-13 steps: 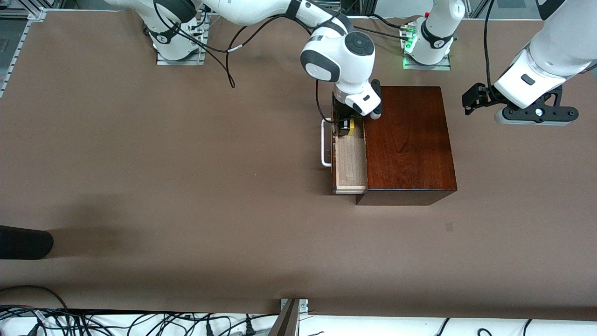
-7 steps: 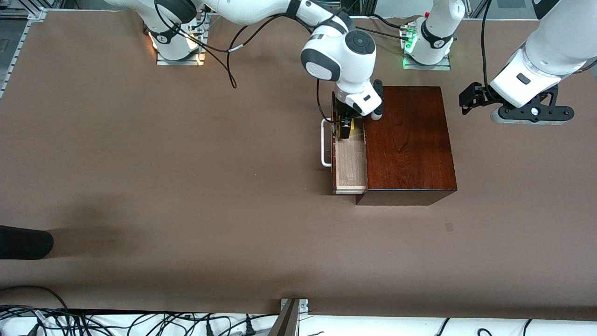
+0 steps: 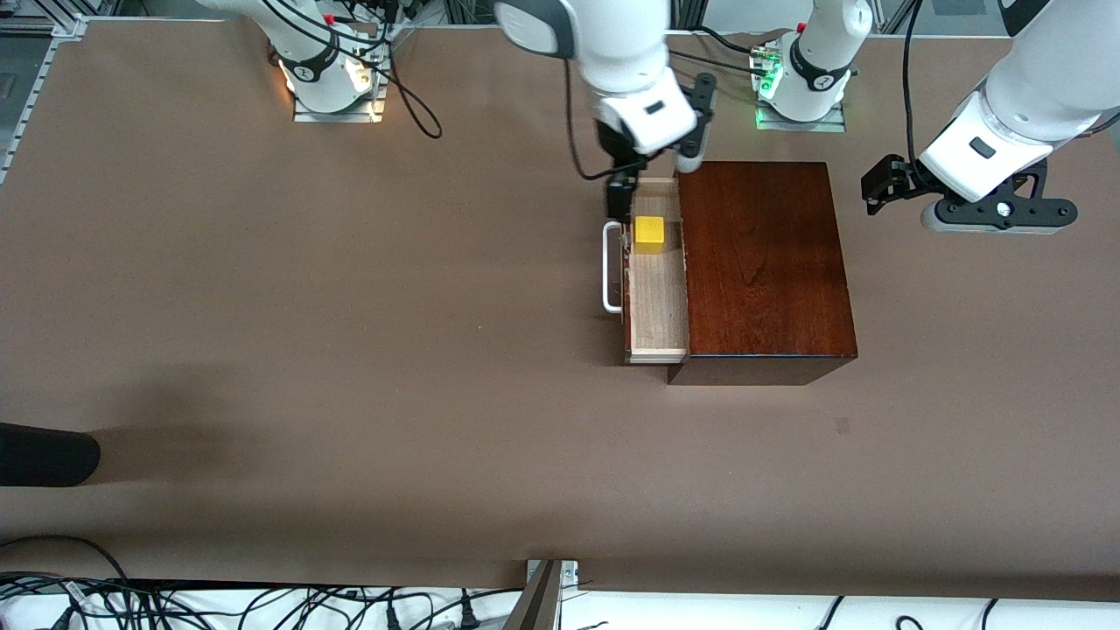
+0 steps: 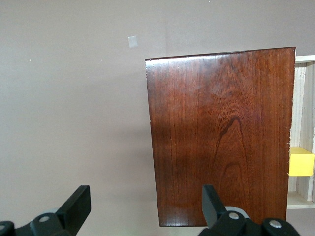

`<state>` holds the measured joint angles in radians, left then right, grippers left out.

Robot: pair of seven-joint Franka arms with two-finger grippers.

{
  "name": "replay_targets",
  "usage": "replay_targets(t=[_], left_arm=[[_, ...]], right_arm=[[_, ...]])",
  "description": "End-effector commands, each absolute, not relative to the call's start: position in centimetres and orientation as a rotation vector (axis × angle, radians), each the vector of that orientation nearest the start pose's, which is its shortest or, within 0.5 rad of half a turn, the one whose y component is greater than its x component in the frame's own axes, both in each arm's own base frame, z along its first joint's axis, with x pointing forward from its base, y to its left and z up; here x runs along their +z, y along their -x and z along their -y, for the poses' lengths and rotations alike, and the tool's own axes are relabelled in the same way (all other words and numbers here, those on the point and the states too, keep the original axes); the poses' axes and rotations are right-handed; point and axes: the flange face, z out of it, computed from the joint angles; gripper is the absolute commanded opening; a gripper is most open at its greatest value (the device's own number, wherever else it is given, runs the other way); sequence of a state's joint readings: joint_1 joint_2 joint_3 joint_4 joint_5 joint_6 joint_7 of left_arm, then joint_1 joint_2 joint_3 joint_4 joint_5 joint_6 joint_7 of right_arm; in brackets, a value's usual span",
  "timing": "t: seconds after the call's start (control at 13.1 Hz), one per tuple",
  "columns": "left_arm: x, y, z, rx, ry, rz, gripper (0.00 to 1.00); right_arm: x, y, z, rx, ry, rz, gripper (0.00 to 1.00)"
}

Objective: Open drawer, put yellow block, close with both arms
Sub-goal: 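Withdraw the right gripper while the left gripper moves toward the drawer, then push the drawer front with the left gripper into the box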

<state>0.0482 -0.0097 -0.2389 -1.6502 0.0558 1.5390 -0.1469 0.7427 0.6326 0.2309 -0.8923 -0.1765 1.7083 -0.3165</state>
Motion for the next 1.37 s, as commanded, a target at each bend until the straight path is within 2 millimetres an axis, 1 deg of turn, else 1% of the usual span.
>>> replay_targets(t=[0.0, 0.08, 0.23, 0.31, 0.38, 0.46, 0.53, 0.61, 0.76, 0.84, 0.92, 0.99, 1.07, 1.15, 1.22, 1.3], left_arm=[[59.5, -53.7, 9.4, 0.137, 3.074, -0.052, 1.00], [59.4, -53.7, 9.4, 0.139, 3.074, -0.052, 1.00], [59.3, -53.4, 10.1, 0.165, 3.072, -0.059, 1.00], [58.9, -53.1, 10.4, 0.216, 3.074, -0.068, 1.00], [58.1, -52.5, 12.2, 0.287, 3.061, -0.130, 1.00], [57.0, -51.6, 14.3, 0.396, 3.048, -0.198, 1.00], [55.0, -51.1, 17.2, 0.520, 3.065, -0.331, 1.00], [53.0, -51.1, 20.0, 0.588, 3.051, -0.443, 1.00], [51.9, -51.1, 24.4, 0.608, 3.044, -0.620, 1.00], [52.1, -51.6, 26.9, 0.617, 3.067, -0.810, 1.00], [51.7, -52.1, 28.7, 0.619, 3.057, -0.995, 1.00], [50.9, -52.4, 30.7, 0.616, 3.029, -1.142, 1.00], [50.6, -52.9, 32.3, 0.588, 3.015, -1.228, 1.00], [49.7, -53.3, 34.0, 0.556, 3.005, -1.308, 1.00], [48.7, -53.0, 36.8, 0.486, 2.967, -1.431, 1.00], [47.5, -52.8, 39.4, 0.387, 2.925, -1.578, 1.00]], right_arm=[[58.6, -51.3, -46.9, -0.277, 2.687, 1.625, 1.00], [59.6, -52.3, -43.3, -0.254, 2.742, 1.528, 1.00], [59.9, -54.4, -35.0, -0.192, 2.877, 1.183, 1.00], [60.2, -55.1, -31.7, -0.180, 2.910, 1.083, 1.00], [60.6, -55.6, -28.4, -0.178, 2.953, 0.974, 1.00], [61.0, -56.1, -25.7, -0.173, 2.981, 0.855, 1.00], [61.6, -56.3, -23.6, -0.169, 2.993, 0.753, 1.00], [61.9, -56.4, -20.9, -0.168, 3.020, 0.629, 1.00], [61.4, -55.9, -16.3, -0.130, 3.042, 0.395, 1.00], [61.0, -55.9, -13.4, -0.109, 3.054, 0.319, 1.00], [60.9, -55.9, -10.4, -0.100, 3.053, 0.244, 1.00], [61.0, -55.7, -7.6, -0.097, 3.062, 0.179, 1.00], [60.8, -55.6, -5.3, -0.052, 3.068, 0.115, 1.00], [60.3, -55.4, -2.6, 0.025, 3.072, 0.038, 1.00], [60.2, -55.4, -0.8, 0.040, 3.070, -0.011, 1.00], [60.2, -55.3, -0.1, 0.050, 3.071, -0.048, 1.00]])
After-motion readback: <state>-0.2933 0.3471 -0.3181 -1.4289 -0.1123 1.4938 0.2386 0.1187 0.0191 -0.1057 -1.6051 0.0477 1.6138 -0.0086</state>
